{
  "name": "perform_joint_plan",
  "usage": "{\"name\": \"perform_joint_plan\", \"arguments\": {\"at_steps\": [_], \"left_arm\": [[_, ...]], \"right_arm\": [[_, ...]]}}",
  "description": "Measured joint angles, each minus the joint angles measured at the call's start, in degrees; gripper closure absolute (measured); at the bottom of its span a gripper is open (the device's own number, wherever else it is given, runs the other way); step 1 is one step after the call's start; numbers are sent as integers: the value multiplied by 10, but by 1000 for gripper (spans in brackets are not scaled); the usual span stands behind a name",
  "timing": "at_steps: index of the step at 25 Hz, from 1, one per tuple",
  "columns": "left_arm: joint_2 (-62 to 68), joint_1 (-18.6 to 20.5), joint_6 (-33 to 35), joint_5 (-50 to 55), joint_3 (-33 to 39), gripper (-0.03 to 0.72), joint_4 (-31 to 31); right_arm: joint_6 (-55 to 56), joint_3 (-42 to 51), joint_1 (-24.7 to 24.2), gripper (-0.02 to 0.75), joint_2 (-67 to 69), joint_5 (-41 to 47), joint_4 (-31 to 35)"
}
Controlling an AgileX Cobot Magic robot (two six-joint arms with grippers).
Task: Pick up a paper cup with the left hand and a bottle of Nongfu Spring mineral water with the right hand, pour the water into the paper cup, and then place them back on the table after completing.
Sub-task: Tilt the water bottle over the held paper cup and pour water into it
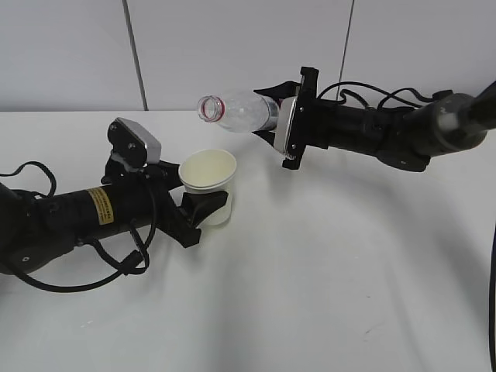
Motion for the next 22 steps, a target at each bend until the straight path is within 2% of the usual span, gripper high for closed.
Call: {"name": "perform_joint_plan", "arguments": {"at_steps": [22], "left_arm": [[-13,0,0,50,0,243,10]], "right_arm": [[-144,-1,-7,280,0,2,24]]}}
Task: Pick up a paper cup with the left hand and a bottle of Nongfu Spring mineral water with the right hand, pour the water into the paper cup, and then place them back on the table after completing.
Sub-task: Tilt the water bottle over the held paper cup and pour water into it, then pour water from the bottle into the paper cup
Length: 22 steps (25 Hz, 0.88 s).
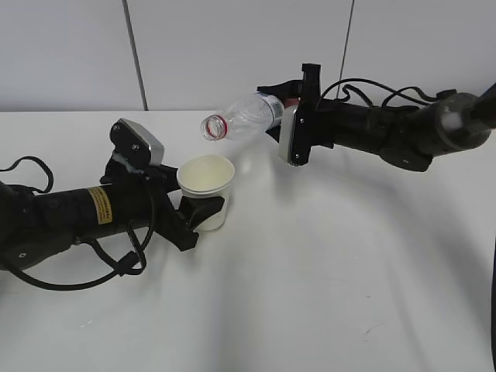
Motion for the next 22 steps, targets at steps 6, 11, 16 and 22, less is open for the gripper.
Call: {"name": "perform_joint_plan", "arguments": {"at_steps": [6,11,16,22], "left_arm": [[0,0,0,4,0,244,0],[0,0,0,5,0,244,0],[0,0,0,5,0,244,0],[0,0,0,5,0,244,0]], "right_arm": [[-38,0,-1,280,0,-3,7],[-49,-16,-1,281,0,-3,7],[-54,-32,-1,283,0,-3,7],[-92,-34,-1,284,0,-4,7]]}}
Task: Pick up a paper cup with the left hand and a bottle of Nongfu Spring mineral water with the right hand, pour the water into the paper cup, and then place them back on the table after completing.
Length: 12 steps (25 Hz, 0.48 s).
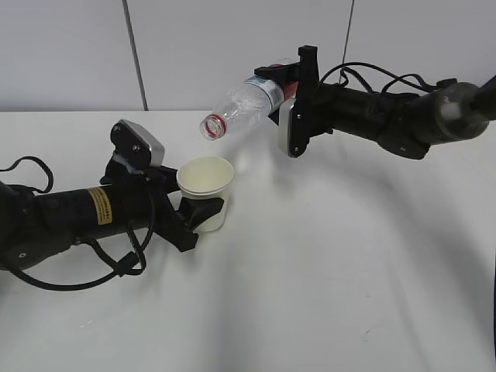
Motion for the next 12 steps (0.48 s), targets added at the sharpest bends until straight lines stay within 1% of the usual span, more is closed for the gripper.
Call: {"name": "perform_joint_plan", "arguments": {"at_steps": [12], "left_arm": [[0,0,0,-2,0,244,0]], "right_arm": [[-37,0,0,286,0,-4,0]]}}
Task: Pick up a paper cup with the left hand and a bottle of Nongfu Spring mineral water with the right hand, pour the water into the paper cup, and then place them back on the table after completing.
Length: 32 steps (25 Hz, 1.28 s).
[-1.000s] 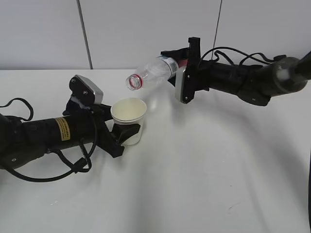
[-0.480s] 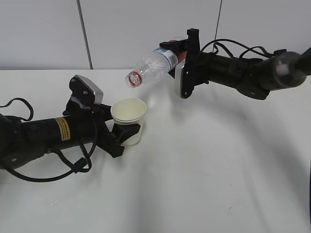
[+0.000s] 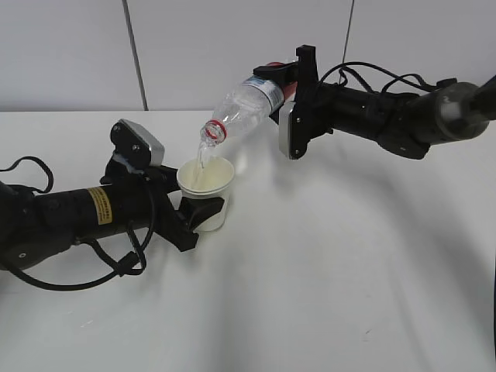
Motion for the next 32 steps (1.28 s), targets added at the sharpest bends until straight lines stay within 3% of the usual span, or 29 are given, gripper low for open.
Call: {"name": "perform_joint_plan", "arguments": {"at_steps": [32], "left_arm": [[0,0,0,1,0,244,3]], "right_arm": [[-23,-1,0,286,-1,-5,5]]}}
